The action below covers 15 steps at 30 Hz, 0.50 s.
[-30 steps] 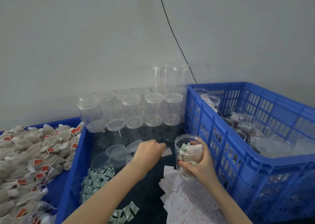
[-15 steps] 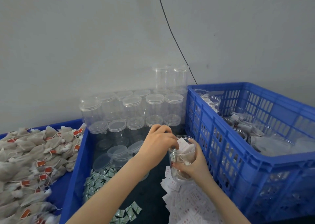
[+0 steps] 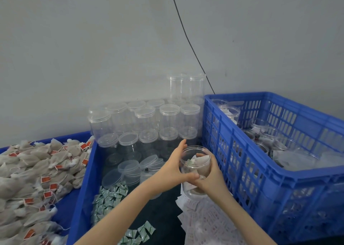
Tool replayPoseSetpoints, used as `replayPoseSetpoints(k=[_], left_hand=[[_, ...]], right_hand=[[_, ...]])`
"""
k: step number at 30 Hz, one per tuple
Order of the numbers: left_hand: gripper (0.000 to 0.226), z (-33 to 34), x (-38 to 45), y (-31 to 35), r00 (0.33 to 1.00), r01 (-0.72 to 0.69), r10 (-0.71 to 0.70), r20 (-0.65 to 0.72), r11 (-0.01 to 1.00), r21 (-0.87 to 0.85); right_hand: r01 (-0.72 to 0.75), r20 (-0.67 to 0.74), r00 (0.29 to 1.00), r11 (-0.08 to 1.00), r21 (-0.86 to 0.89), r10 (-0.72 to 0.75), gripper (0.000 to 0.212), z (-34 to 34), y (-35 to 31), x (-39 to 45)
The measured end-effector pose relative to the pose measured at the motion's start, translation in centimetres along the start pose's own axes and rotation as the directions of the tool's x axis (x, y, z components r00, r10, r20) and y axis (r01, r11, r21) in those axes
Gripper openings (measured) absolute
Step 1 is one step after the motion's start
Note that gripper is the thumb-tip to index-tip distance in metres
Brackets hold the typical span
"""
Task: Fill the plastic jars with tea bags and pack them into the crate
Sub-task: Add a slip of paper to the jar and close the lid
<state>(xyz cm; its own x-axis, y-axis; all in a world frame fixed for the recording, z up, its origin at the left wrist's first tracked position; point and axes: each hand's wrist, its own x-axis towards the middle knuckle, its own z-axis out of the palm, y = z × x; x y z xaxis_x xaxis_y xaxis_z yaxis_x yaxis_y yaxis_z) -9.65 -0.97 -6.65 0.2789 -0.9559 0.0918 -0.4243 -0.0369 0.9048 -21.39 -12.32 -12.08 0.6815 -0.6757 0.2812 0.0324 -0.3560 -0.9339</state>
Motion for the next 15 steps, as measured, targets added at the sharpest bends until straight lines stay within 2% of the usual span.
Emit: replayPoseSetpoints(k=[3,5,9,11,13,15], left_hand=[[0.112,0.0,-0.1,-1.1,0.996,0.018,-0.026,-0.09,0.996,-0.084],[0.118,-0.5,-0.2,-1.4,0.987,0.028,-0.048,-0.154,0.991,-0.13],[0.125,-1.1,-0.3,-1.6,0.96,0.013,-0.052,-0.275,0.99,-0.142],[0.13,-1.0,-0.5,-1.5,0.958,0.003,-0.033,-0.283,0.994,-0.106],[0.132,-0.7,-0.6,-1.6,0.955,0.001,-0.033,-0.296,0.994,-0.111],[0.134,-0.7,-0.5,-2.0,0.949,-0.005,-0.046,-0.312,0.987,-0.159]], right_hand=[[0.022,0.049,0.999,1.0,-0.003,-0.021,0.093,0.4,-1.0,0.0],[0.058,0.151,0.987,0.997,-0.051,-0.049,0.102,0.1,-1.8,0.1],[0.136,0.29,0.952,0.985,-0.105,-0.101,0.086,-0.6,-4.7,1.4],[0.163,0.331,0.94,0.959,-0.234,-0.08,0.088,-0.1,-6.5,2.7],[0.248,0.402,0.915,0.81,-0.531,-0.016,0.098,0.6,-7.7,4.2],[0.3,0.459,0.883,0.634,-0.713,0.099,0.095,1.1,-8.6,5.3]])
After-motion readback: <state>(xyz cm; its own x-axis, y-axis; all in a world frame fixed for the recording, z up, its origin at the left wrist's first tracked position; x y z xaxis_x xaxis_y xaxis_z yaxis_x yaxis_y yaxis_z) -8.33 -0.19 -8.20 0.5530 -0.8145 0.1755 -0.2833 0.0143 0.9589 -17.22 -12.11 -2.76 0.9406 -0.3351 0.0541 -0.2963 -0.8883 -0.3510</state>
